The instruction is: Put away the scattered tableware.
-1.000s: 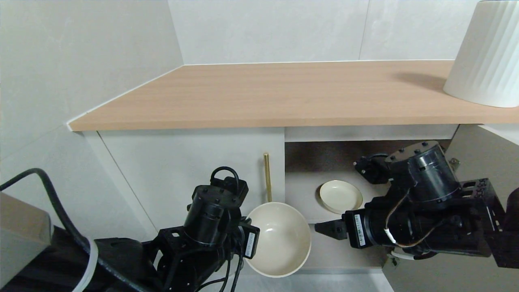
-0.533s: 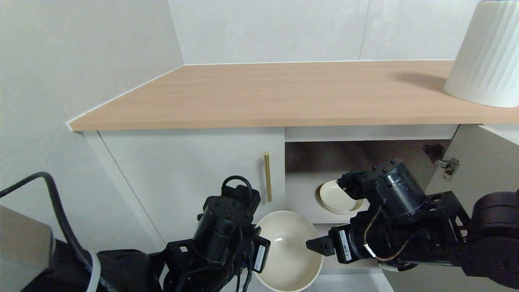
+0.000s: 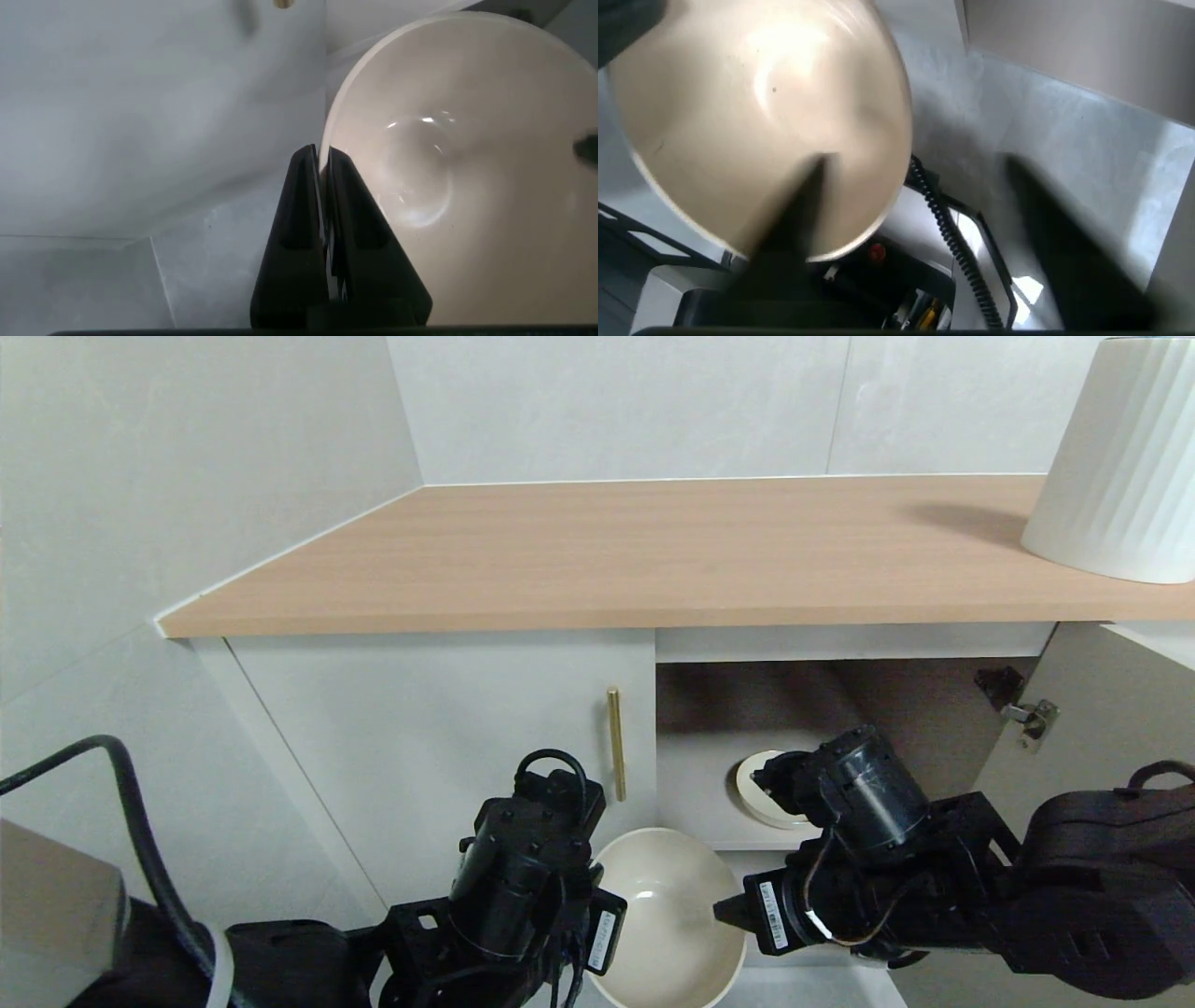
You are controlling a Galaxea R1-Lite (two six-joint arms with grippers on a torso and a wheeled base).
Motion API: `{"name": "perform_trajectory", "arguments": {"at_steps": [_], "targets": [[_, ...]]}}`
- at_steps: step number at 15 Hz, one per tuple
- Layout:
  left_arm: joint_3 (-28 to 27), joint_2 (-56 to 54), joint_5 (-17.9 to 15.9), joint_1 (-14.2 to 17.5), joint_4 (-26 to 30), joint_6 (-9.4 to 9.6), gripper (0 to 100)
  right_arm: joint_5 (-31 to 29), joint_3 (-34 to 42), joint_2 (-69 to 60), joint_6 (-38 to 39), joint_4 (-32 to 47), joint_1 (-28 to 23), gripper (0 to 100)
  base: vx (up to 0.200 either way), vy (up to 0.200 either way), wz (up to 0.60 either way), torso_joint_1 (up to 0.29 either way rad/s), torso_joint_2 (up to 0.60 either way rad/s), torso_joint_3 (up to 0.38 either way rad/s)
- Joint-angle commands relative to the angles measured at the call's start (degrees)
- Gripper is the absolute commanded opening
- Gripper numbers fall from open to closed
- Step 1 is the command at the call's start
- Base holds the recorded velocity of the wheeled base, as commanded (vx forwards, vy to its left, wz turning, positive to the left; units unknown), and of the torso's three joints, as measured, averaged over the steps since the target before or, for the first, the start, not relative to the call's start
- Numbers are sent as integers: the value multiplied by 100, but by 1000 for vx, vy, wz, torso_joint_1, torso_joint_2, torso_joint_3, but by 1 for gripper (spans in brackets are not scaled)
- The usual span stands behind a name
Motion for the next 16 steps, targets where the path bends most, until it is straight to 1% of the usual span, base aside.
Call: {"name": "perform_trajectory", "arguments": {"at_steps": [1, 11, 12, 16], "targets": [[1, 27, -1, -2, -2, -4, 0, -1, 0, 44, -5, 3, 5, 0, 0, 0, 0, 0, 0, 0], [18, 10, -1, -2, -2, -4, 0, -1, 0, 70, -5, 3, 31, 0, 0, 0, 0, 0, 0, 0], [18, 1, 8, -2, -11, -4, 100, 8, 0, 70, -5, 3, 31, 0, 0, 0, 0, 0, 0, 0], [27, -8, 122, -2, -222, -4, 100, 8, 9, 79, -5, 3, 40, 0, 0, 0, 0, 0, 0, 0]]}}
